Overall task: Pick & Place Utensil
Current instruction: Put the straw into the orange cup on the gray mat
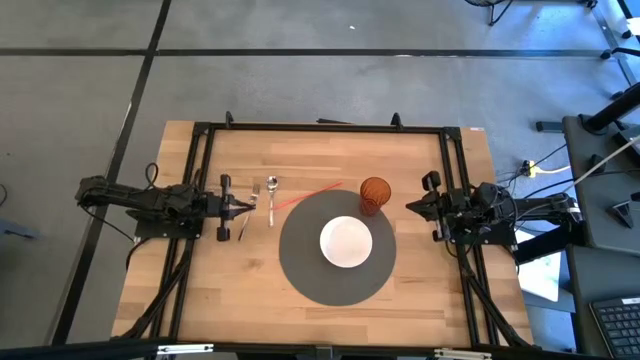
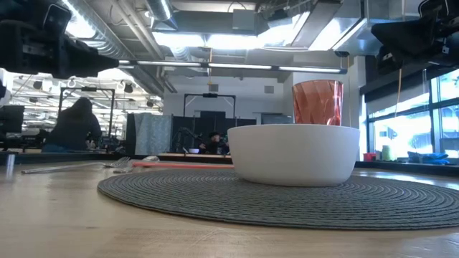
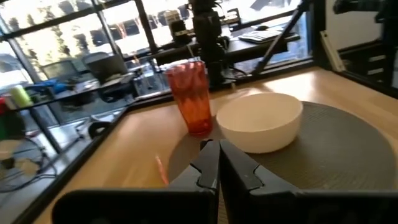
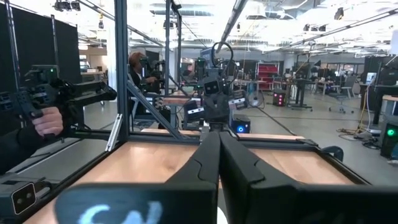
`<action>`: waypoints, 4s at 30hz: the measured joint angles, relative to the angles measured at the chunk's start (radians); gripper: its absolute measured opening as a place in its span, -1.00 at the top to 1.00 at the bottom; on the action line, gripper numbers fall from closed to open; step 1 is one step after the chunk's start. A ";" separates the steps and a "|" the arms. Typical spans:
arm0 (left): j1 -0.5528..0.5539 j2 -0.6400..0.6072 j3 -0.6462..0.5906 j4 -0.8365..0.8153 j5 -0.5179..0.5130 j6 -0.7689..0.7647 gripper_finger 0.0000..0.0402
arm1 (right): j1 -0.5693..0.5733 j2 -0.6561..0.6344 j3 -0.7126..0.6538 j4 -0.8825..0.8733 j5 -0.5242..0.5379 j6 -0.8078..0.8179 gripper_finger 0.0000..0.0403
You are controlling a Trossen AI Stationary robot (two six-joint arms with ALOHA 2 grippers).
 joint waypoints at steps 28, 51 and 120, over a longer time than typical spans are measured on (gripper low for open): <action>-0.001 0.004 0.000 0.002 -0.013 -0.003 0.97 | 0.000 0.189 0.216 -0.100 0.000 0.061 0.97; -0.001 0.004 0.000 0.004 -0.030 -0.029 0.99 | -0.142 1.626 1.574 -0.851 -0.092 -0.199 0.93; -0.001 0.004 0.000 0.003 -0.030 -0.082 0.98 | -0.231 2.306 1.878 -0.709 -0.207 -0.327 0.54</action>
